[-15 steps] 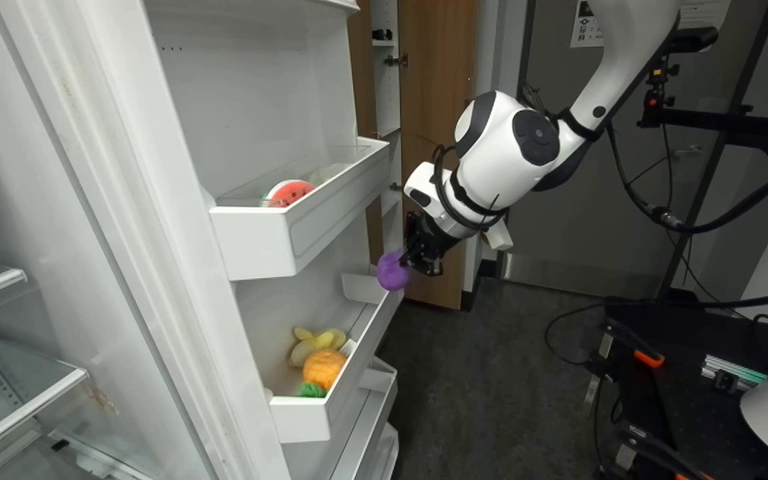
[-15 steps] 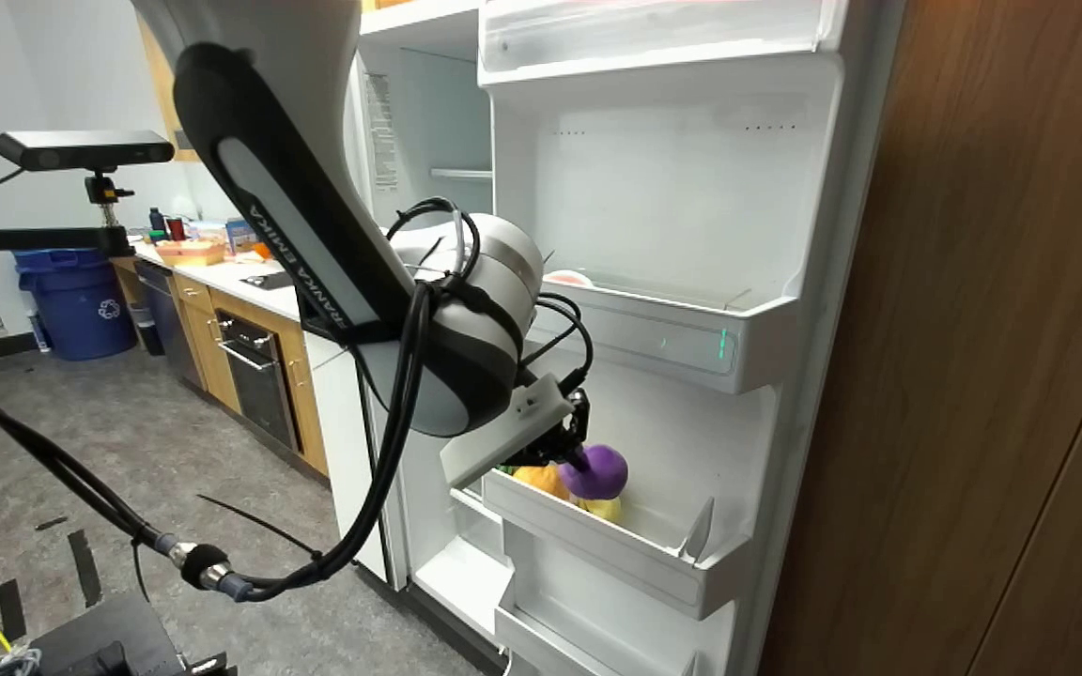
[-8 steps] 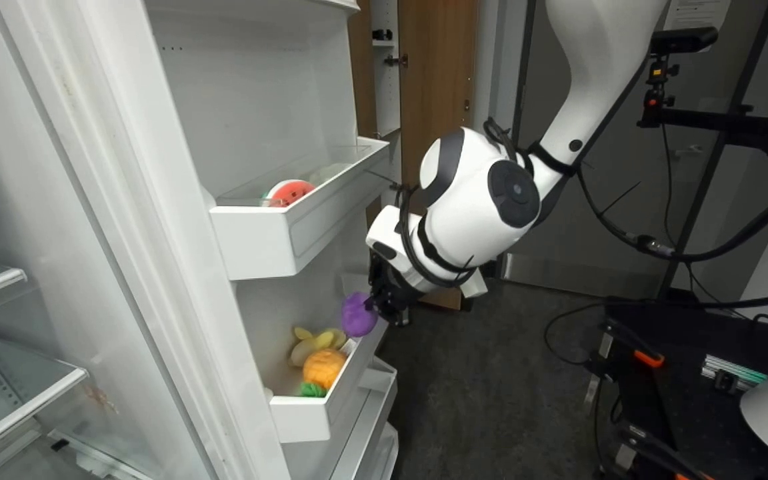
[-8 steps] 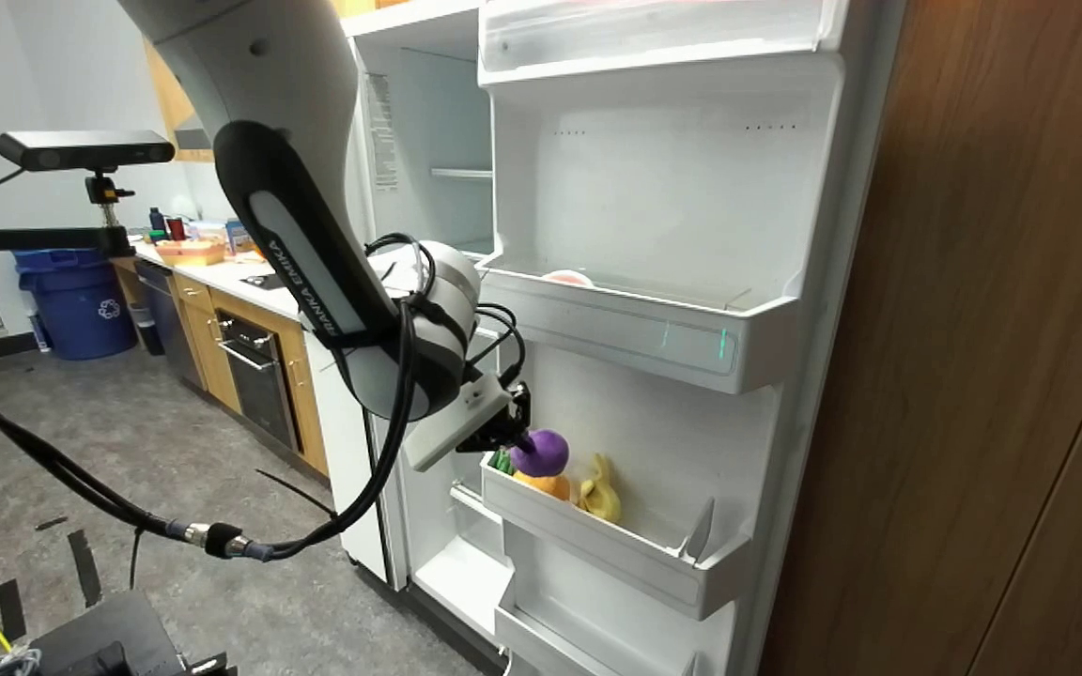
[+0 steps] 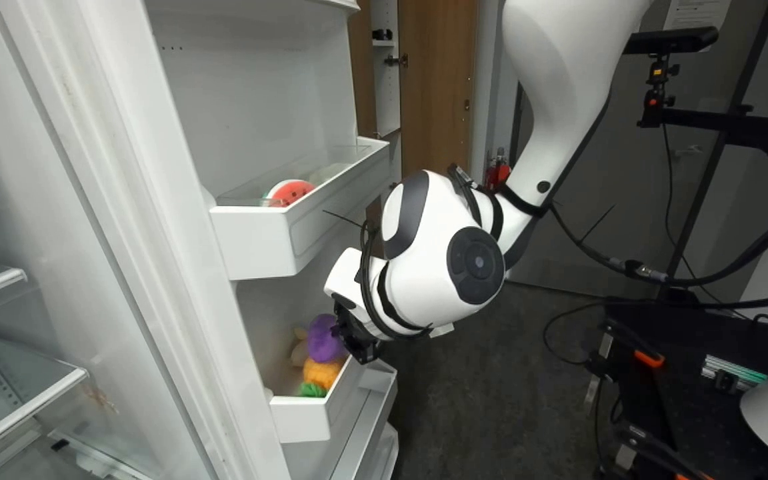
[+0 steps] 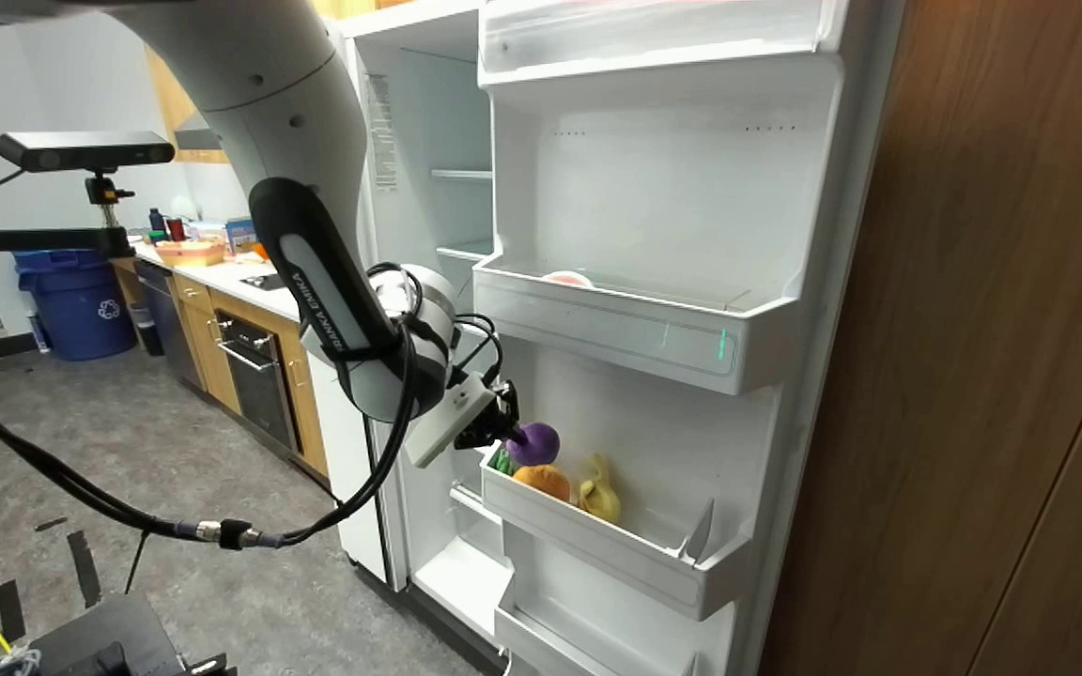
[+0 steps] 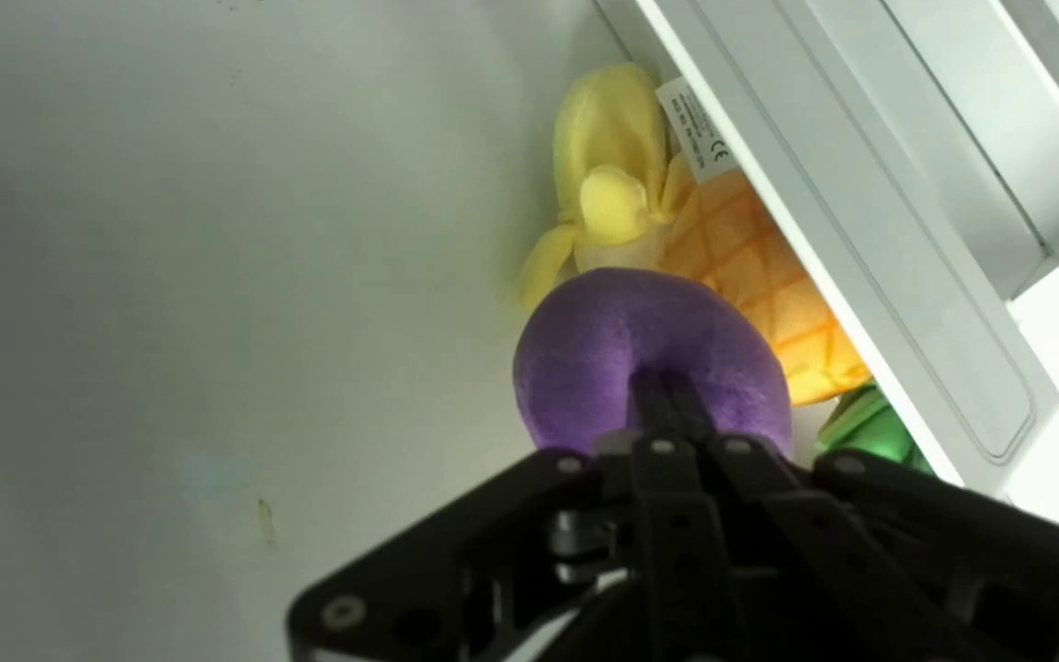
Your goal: Pick the purple ball and put in the side compartment of the fridge door
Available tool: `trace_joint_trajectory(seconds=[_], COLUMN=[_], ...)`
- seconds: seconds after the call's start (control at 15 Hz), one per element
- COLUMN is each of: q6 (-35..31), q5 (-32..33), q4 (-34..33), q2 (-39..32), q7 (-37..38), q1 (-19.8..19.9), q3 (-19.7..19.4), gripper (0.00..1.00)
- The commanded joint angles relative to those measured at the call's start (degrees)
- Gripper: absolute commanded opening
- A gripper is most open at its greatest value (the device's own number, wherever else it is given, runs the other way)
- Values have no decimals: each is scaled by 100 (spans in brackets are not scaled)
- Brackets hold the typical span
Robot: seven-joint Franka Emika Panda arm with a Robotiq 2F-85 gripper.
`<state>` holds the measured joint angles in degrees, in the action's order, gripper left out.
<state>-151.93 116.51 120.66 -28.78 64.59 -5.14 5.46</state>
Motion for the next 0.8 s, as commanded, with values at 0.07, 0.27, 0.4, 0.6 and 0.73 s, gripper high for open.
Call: trace_joint_trajectory(seconds=[0.07,0.27,0.4,0.6,0.73], q6=[397,337,273,100,-201], q5=[-1,99,99,121,164], q4=[-290,-206,-152,-77,12], q2=[-306,-288,-244,-154,-41], q7=[-91,-125,-159,-210,-306], q1=[137,335,540,863,1121], q3=[265,229,170,91,43], gripper=[0,26,34,57,72])
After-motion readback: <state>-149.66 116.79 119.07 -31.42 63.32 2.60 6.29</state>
